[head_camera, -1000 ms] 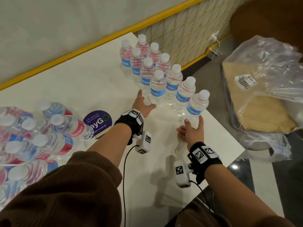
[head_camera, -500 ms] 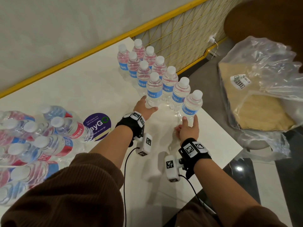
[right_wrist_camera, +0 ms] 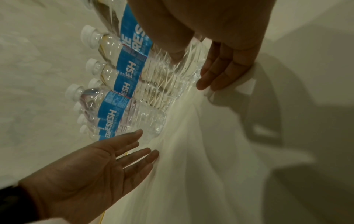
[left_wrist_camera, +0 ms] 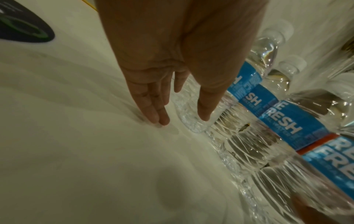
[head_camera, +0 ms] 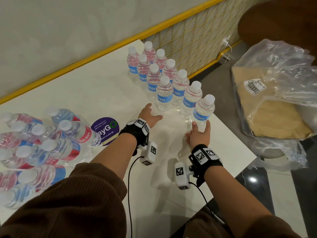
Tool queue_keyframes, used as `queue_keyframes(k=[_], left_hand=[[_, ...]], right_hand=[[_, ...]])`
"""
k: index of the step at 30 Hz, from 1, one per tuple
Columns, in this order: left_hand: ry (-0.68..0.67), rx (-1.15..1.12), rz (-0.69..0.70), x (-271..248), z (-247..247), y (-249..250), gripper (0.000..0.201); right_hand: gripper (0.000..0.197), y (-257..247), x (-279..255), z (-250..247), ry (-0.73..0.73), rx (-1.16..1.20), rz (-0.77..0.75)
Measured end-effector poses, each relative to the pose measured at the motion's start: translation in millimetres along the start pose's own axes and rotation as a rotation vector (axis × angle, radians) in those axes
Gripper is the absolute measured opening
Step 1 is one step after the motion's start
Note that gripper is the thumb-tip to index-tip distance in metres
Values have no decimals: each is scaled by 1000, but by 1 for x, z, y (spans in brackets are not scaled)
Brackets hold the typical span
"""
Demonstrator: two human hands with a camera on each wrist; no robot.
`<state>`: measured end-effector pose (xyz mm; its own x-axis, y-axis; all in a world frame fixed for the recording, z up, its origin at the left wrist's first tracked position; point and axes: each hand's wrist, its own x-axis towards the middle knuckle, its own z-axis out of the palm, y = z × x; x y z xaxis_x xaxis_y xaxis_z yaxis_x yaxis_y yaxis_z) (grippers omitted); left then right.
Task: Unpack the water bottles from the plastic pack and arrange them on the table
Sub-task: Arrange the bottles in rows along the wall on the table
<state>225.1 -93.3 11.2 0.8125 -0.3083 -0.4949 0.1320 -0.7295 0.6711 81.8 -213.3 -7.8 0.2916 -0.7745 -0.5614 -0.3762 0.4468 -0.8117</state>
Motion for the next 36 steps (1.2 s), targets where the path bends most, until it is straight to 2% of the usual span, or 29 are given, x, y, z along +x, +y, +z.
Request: queue_keyframes(k=[2,4,6,9,12,14,17,19,21,23,25,28,32,36], left_hand=[[14,8,3,-7,-3,-1,77],[25,10,22,-18,-8,-1,73],[9,50,69,-34,-20,0,63],[-17,130,140,-62,-51,3,47],[49,114,201,-99,-91,0,37],[122,74,216,-124,-117,-11,33],[316,32,182,-156,-151,-39,29],[453,154,126,-170,-170,-59,30],[534,338,48,-176,-186,-79,34],[550,420,-54,-180,-194,-96,39],[490,455,-145,-183,-196,-108,45],[423,494,-140,-186,-197,-113,43],[423,474,-82,-188,-194,-109,37],[392,505,-1,-190,-181,-99,38]], right_hand=[[69,4,0,-2,-7,-9,13],[63,9,-3,-4,-36,-48,47],[40,15,-13,-2,-108,-142,11],[4,21,-43,13,-308,-364,-203],[16,20,-83,38,-539,-477,-394],[8,16,-113,55,-665,-555,-499],[18,12,-148,87,-788,-646,-624],[31,5,-170,111,-850,-650,-694],[47,-3,-192,133,-889,-636,-743],[62,-11,-212,156,-937,-657,-751],[71,-12,-226,178,-993,-721,-760],[72,-4,-228,200,-992,-788,-788],[40,-11,-242,174,-890,-744,-795],[32,-6,-236,142,-814,-681,-821]])
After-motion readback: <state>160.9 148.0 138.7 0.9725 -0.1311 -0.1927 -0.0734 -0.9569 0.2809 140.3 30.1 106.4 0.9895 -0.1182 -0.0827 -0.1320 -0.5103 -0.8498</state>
